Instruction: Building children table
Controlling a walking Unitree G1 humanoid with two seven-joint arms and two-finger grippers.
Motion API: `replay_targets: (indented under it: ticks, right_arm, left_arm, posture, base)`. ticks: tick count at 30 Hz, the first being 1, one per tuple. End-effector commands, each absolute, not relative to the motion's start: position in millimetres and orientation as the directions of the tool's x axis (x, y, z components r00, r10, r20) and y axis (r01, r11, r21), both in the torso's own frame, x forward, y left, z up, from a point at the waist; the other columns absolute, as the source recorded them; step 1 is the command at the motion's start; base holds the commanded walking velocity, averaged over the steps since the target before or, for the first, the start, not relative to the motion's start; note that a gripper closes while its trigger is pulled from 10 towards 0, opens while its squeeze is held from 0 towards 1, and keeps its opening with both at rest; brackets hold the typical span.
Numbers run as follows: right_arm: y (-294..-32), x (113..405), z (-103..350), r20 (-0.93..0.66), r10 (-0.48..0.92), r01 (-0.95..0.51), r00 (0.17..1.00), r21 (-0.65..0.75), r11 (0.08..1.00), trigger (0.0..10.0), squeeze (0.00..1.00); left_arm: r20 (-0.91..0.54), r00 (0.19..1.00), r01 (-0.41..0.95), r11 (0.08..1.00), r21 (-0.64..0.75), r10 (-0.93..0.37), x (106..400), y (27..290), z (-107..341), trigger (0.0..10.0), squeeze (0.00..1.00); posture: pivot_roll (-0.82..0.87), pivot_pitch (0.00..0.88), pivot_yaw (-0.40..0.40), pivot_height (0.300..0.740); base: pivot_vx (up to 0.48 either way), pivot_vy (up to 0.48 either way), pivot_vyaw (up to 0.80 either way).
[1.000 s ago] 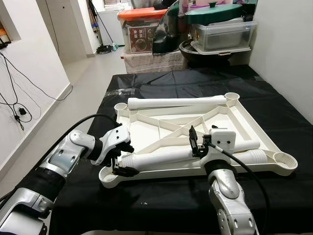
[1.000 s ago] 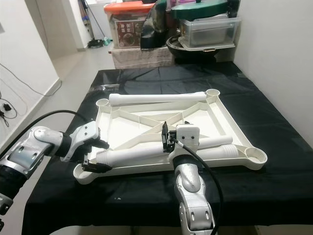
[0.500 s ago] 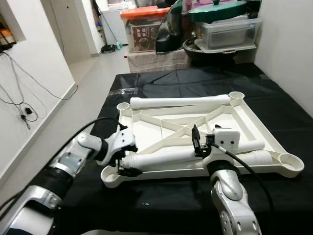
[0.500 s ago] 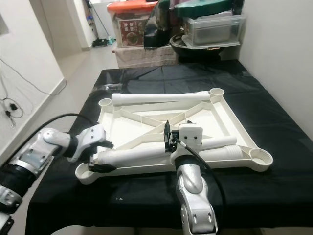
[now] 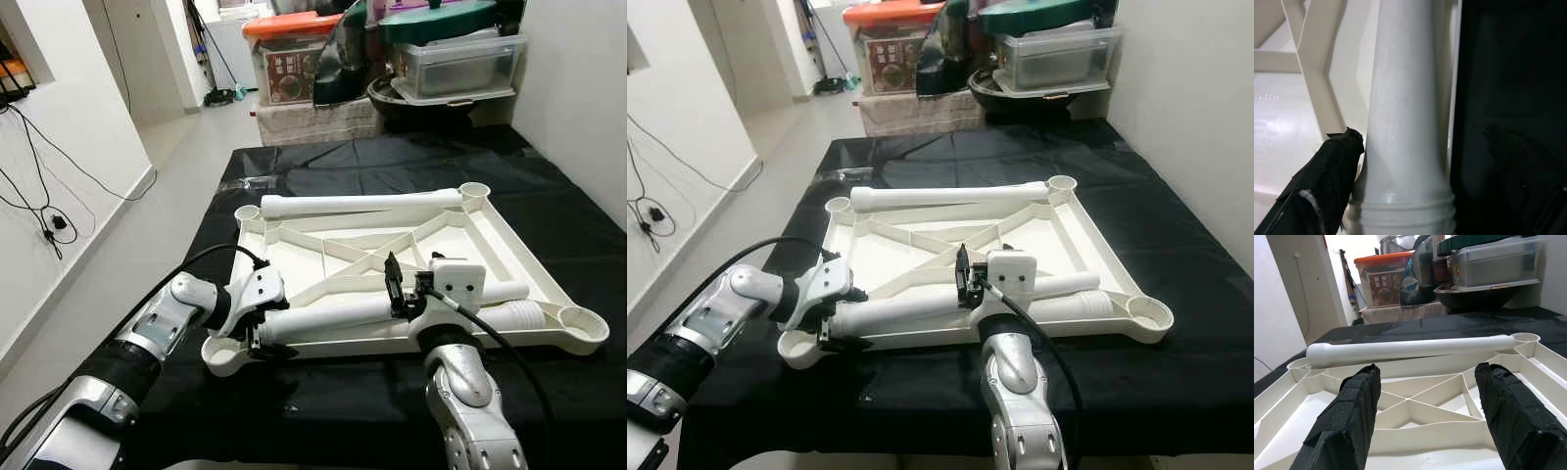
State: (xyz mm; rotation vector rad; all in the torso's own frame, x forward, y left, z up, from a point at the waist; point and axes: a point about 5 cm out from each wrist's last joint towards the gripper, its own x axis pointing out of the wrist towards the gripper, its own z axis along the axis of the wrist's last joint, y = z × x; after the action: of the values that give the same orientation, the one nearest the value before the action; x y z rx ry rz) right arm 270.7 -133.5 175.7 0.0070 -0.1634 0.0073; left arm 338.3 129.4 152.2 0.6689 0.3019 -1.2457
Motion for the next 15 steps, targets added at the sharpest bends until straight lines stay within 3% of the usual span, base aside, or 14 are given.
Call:
replay_targets:
  ticks: [1, 12, 13, 15]
  right_arm:
    - [-132.5, 269.0, 177.5, 0.161, 0.018, -0.022, 0.987, 0.023, 0.999, 10.0, 0.00]
    - [-132.2, 268.2, 179.0, 0.151, 0.028, -0.032, 0.988, 0.020, 0.999, 10.0, 0.00]
    - [-132.2, 268.2, 179.1, 0.150, 0.028, -0.032, 0.988, 0.019, 0.999, 10.0, 0.00]
    - [-132.2, 268.0, 179.0, 0.150, 0.029, -0.032, 0.988, 0.019, 0.999, 10.0, 0.00]
  left_arm:
    - [-0.610, 0.306, 0.946, 0.160, 0.282, -0.731, 335.1, 140.0, 139.3, 10.0, 0.00]
    - [-0.656, 0.336, 0.937, 0.165, 0.309, -0.676, 338.8, 147.3, 133.0, 10.0, 0.00]
    - [-0.658, 0.338, 0.936, 0.168, 0.310, -0.673, 339.1, 147.6, 132.4, 2.9, 0.00]
    - [-0.653, 0.339, 0.936, 0.170, 0.309, -0.677, 339.0, 147.5, 132.0, 2.9, 0.00]
  posture:
    - [0.12, 0.000, 0.110, 0.740]
    - [0.12, 0.000, 0.106, 0.740]
    - [0.12, 0.000, 0.106, 0.740]
    - [0.12, 0.000, 0.108, 0.740]
  base:
    - [0.000, 0.000, 0.00]
    - [0.000, 0.000, 0.00]
    - [0.000, 0.000, 0.00]
    - [0.000, 0.000, 0.00]
